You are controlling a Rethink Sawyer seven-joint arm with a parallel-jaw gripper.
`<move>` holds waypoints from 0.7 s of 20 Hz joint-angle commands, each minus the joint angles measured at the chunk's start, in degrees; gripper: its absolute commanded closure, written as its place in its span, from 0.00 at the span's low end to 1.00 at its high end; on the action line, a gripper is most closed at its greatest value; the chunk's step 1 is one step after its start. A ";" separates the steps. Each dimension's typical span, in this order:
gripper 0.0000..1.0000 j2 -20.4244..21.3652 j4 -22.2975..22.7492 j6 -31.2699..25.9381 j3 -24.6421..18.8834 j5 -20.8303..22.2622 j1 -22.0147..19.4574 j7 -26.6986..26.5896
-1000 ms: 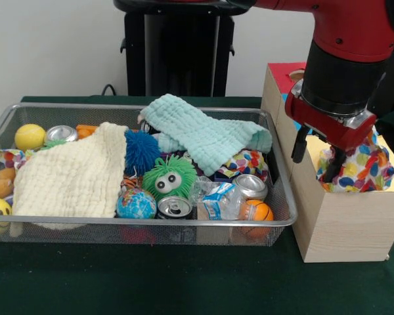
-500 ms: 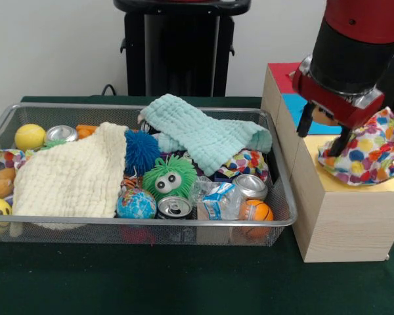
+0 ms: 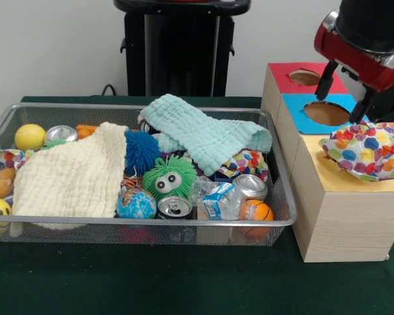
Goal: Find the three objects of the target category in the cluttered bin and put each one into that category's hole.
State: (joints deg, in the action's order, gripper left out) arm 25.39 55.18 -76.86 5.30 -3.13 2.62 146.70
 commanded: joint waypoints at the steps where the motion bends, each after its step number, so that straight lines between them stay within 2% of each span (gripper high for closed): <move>1: 0.00 0.30 2.32 -0.40 0.17 2.21 0.09 4.60; 5: 0.00 0.31 4.88 3.66 -0.04 2.41 -0.15 4.01; 14: 0.00 -0.54 6.29 6.35 -0.76 2.29 -1.36 2.84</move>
State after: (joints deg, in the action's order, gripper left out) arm 26.40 54.90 -74.95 5.30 -2.80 2.84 146.70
